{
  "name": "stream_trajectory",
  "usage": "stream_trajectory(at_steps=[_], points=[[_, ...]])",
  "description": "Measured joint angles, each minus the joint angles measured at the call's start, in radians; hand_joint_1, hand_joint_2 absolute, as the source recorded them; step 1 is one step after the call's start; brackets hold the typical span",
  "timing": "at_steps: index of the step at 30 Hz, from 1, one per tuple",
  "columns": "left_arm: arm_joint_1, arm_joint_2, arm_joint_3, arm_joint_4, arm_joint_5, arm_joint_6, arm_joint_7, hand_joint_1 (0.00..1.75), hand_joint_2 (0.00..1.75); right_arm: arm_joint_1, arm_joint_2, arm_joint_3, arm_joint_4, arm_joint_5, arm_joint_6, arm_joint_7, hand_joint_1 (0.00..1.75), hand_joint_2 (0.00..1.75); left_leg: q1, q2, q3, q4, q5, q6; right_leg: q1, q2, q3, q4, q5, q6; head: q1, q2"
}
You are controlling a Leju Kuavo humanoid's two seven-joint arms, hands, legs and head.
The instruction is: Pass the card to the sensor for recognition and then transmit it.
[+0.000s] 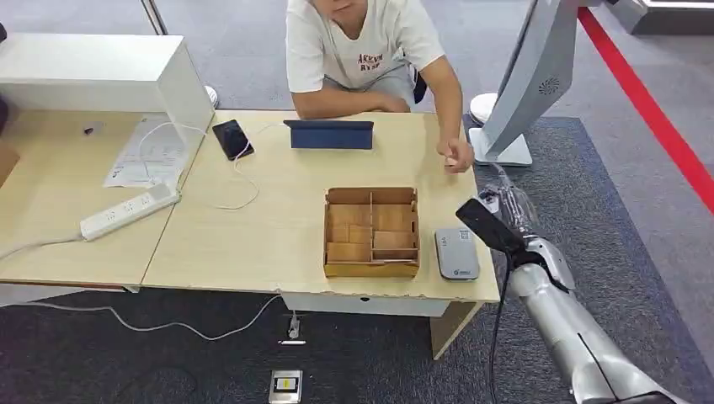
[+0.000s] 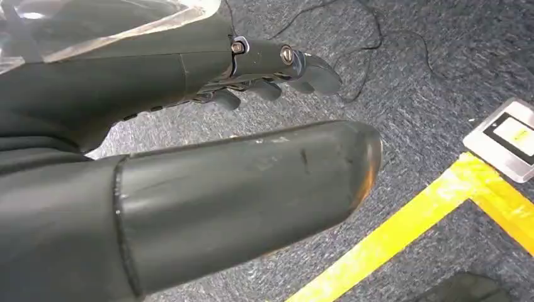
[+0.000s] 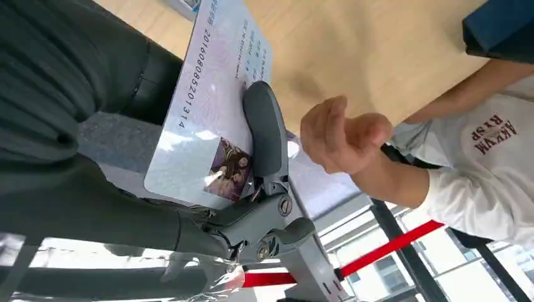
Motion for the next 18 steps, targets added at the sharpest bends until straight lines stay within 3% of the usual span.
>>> stream_trajectory(at_steps=[18], points=[[0.000,0.000,0.000,0.000,0.000,0.002,-0.001,0.00,0.00,-0.018,0.000,-0.001,-0.039,0.002,-0.002,0.002,1.75,1.75,0.000,0.000,0.000,0.000,0.000,0.000,0.000,0.000,0.000,0.000,0.000,0.000,0.000,0.000]])
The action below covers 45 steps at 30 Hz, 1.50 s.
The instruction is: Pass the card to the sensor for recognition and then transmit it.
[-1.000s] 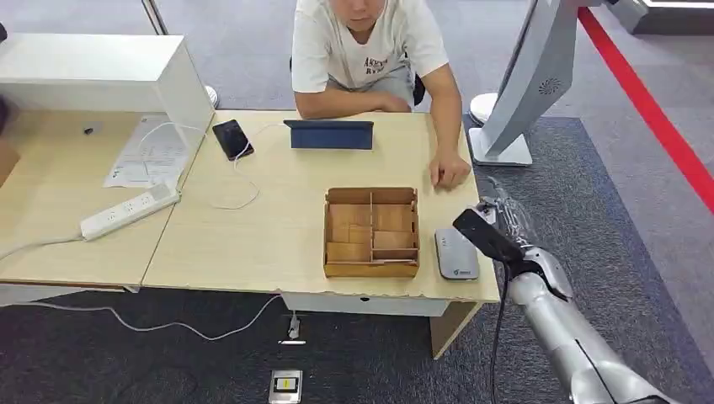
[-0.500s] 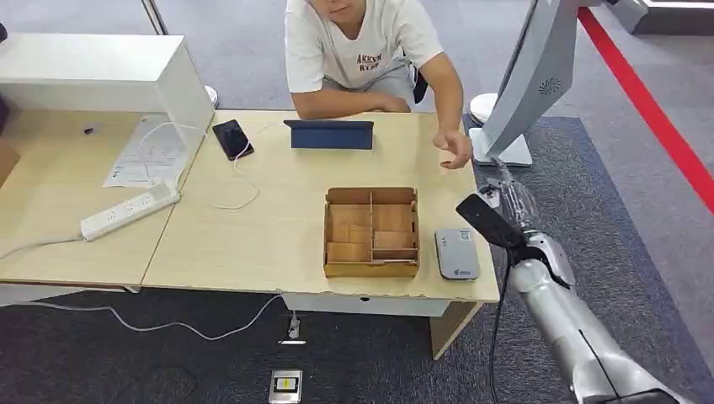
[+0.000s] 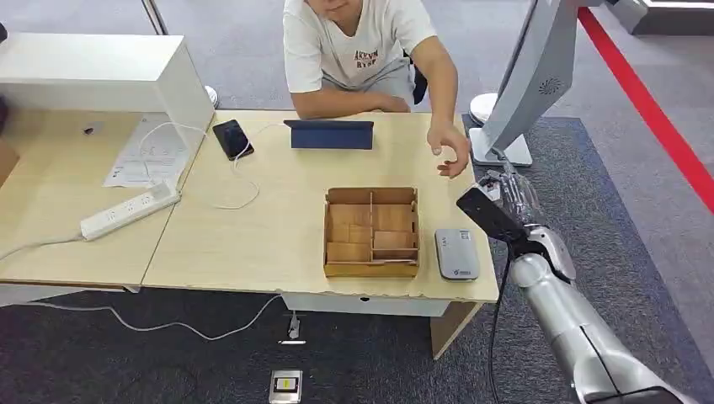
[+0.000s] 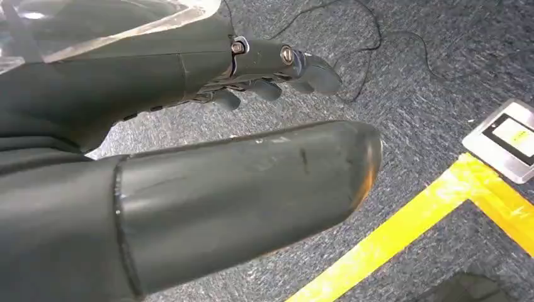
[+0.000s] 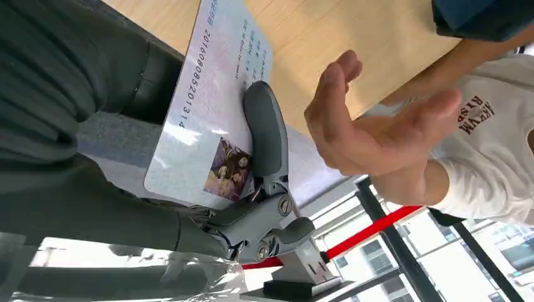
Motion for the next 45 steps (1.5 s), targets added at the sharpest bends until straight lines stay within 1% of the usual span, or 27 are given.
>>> stream_trajectory(at_steps=[8,14,16,18,21,22,28,32,38,45], points=[[0.000,0.000,0.000,0.000,0.000,0.000,-0.001,0.00,0.00,0.000,0.000,0.000,-0.012,0.013,-0.003,0.005,1.75,1.75,0.000,0.000,0.000,0.000,0.000,0.000,0.000,0.000,0.000,0.000,0.000,0.000,0.000,0.000],[0.000,0.000,-0.001,0.000,-0.008,0.006,-0.016,0.00,0.00,-0.019,0.000,0.006,-0.029,0.082,0.001,0.010,1.75,1.75,0.000,0.000,-0.001,0.000,0.000,0.000,0.000,0.000,0.000,0.000,0.000,0.000,0.000,0.000],[0.000,0.001,-0.006,0.000,-0.015,0.006,-0.022,0.00,0.00,-0.057,0.000,0.009,-0.030,0.115,0.012,0.014,1.75,1.75,0.000,0.000,-0.001,0.000,0.000,0.000,0.000,0.000,-0.001,0.001,0.001,0.000,0.000,0.000],[0.000,0.004,-0.016,0.000,-0.031,0.006,-0.028,0.00,0.00,-0.120,0.003,0.015,-0.024,0.161,0.024,0.024,1.75,1.75,0.000,0.001,-0.002,0.000,0.000,0.000,0.000,0.000,-0.001,0.001,0.001,-0.001,0.000,0.000],[-0.003,0.010,-0.027,0.000,-0.053,0.001,-0.032,0.00,0.00,-0.248,0.032,0.041,0.034,0.251,0.079,0.090,1.75,1.75,0.000,0.002,-0.001,0.000,0.001,-0.001,0.000,0.002,-0.003,0.001,0.001,-0.002,0.000,0.000],[-0.005,0.013,-0.031,0.000,-0.055,-0.002,-0.032,0.00,0.00,-0.276,0.043,0.048,0.046,0.263,0.081,0.100,1.75,1.75,0.000,0.002,-0.001,0.000,0.001,-0.001,0.001,0.002,-0.003,0.001,0.001,-0.002,0.000,0.000],[-0.005,0.020,-0.052,0.000,-0.063,-0.004,-0.028,0.00,0.00,-0.360,0.087,0.089,0.122,0.283,0.078,0.123,1.75,1.75,0.002,0.001,-0.002,0.000,0.001,-0.001,0.002,0.001,-0.002,0.001,0.001,-0.002,0.000,0.000],[-0.005,0.026,-0.066,0.000,-0.063,-0.013,-0.027,0.00,0.00,-0.388,0.102,0.105,0.156,0.283,0.079,0.123,1.75,1.75,0.003,0.002,-0.002,0.000,0.001,-0.001,0.002,0.001,-0.003,0.001,0.001,-0.002,0.000,0.000],[-0.005,0.030,-0.070,0.000,-0.061,-0.014,-0.027,0.00,0.00,-0.393,0.119,0.116,0.180,0.281,0.078,0.122,1.75,1.75,0.003,0.002,-0.002,0.000,0.001,-0.001,0.002,0.001,-0.002,0.001,0.001,-0.002,0.000,0.000],[-0.005,0.032,-0.073,0.000,-0.060,-0.015,-0.027,0.00,0.00,-0.391,0.122,0.128,0.203,0.280,0.077,0.122,1.75,1.75,0.003,0.001,-0.002,0.000,0.001,-0.001,0.002,0.001,-0.003,0.001,0.001,-0.002,0.000,0.000]])
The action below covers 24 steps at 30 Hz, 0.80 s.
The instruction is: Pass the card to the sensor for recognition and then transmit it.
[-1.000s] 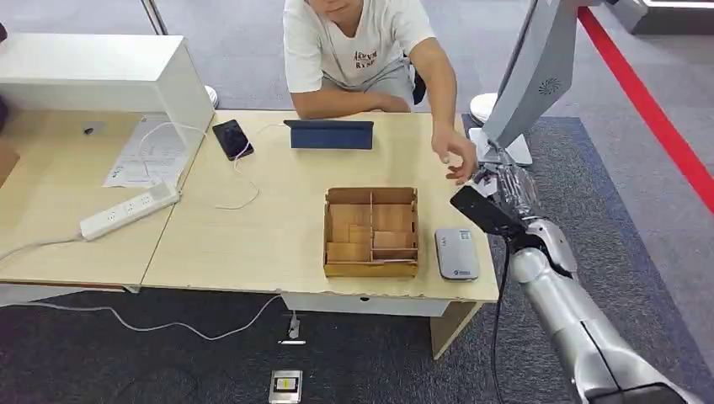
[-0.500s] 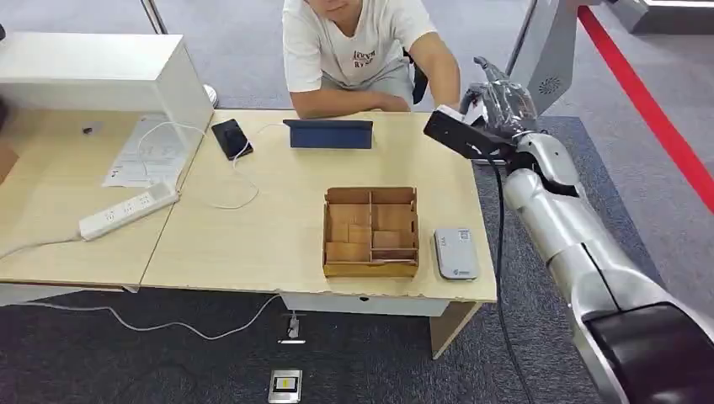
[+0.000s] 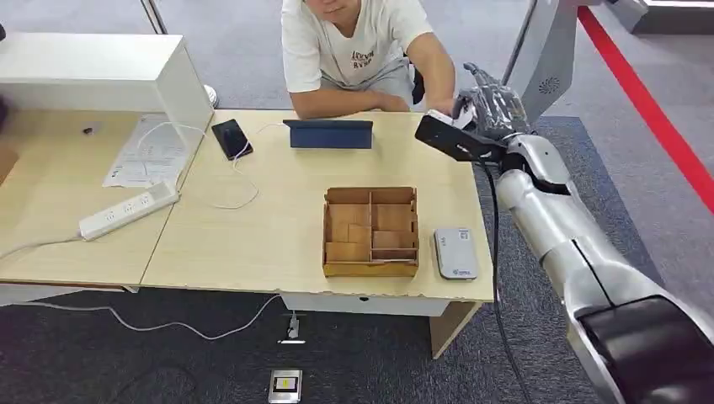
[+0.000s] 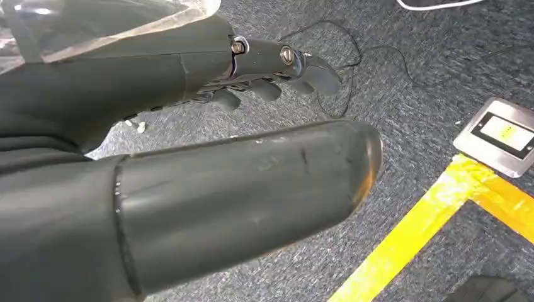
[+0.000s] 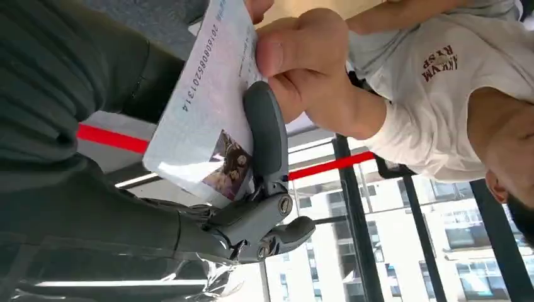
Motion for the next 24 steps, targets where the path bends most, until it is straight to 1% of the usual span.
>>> stream_trajectory(at_steps=[3,4,17,18,19,21,22,24], points=[[0.000,0.000,0.000,0.000,0.000,-0.001,0.000,0.00,0.00,0.001,0.000,0.005,0.010,0.000,0.000,0.000,1.75,1.75,0.000,0.000,-0.001,0.000,0.000,0.000,0.000,0.000,-0.001,0.000,0.000,0.000,0.000,0.000],[0.000,0.000,0.000,0.000,0.000,-0.001,0.000,0.00,0.00,0.002,0.000,0.007,0.014,0.000,0.000,0.000,1.50,1.75,0.000,0.000,-0.001,0.000,0.000,0.000,0.000,0.000,-0.001,0.000,0.000,0.000,0.000,0.000],[0.000,0.005,-0.001,0.000,0.000,-0.009,0.002,0.00,0.00,0.012,0.006,0.022,0.040,-0.006,0.006,0.004,1.50,1.75,0.000,0.000,-0.010,0.000,0.000,0.000,0.000,0.000,-0.010,0.001,0.000,0.000,0.000,0.000],[0.000,0.005,-0.001,0.000,0.000,-0.009,0.002,0.00,0.00,0.012,0.006,0.022,0.042,-0.006,0.006,0.004,0.05,1.75,0.000,0.000,-0.010,0.000,0.000,0.000,0.000,0.000,-0.010,0.001,0.000,0.000,0.000,0.000],[0.000,0.005,-0.001,0.000,0.000,-0.009,0.002,0.00,0.00,0.012,0.006,0.023,0.042,-0.006,0.006,0.004,0.00,1.75,0.000,0.000,-0.010,0.000,0.000,0.000,0.000,0.000,-0.010,0.001,0.000,0.000,0.000,0.000],[0.000,0.005,-0.001,0.000,0.000,-0.009,0.002,0.00,0.00,0.012,0.006,0.024,0.042,-0.007,0.006,0.004,0.00,1.75,0.000,0.000,-0.010,0.000,0.000,0.000,0.000,0.000,-0.010,0.001,0.000,0.000,0.000,0.000],[0.000,0.005,-0.001,0.000,0.000,-0.009,0.002,0.00,0.00,0.012,0.007,0.026,0.042,-0.008,0.006,0.004,0.00,0.00,0.000,0.000,-0.009,0.000,0.000,0.000,0.000,0.000,-0.010,0.001,0.000,0.000,0.000,0.000],[0.000,0.005,-0.001,0.000,0.000,-0.009,0.002,0.00,0.00,0.011,0.009,0.027,0.042,-0.006,0.004,0.005,0.00,0.00,0.000,0.000,-0.009,0.000,0.000,0.000,0.000,0.000,-0.009,0.001,0.000,0.000,0.000,0.000]])
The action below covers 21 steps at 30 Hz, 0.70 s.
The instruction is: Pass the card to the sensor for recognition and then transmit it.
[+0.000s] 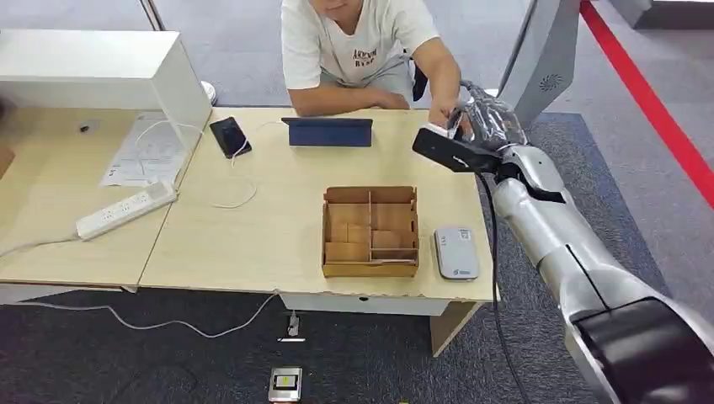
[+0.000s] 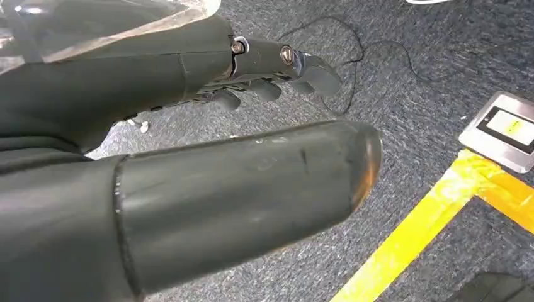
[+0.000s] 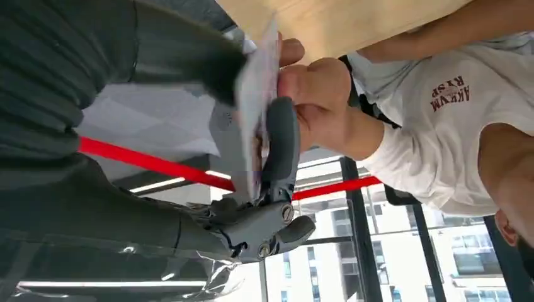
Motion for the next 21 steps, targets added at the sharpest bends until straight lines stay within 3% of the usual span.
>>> stream_trajectory(at_steps=[21], points=[[0.000,0.006,-0.017,0.000,-0.005,-0.009,0.001,0.00,0.00,-0.004,0.004,0.005,0.000,0.009,-0.033,0.012,0.00,0.00,0.000,0.001,0.003,0.000,0.002,-0.001,0.000,0.000,0.002,0.000,0.002,-0.002,0.000,0.000]])
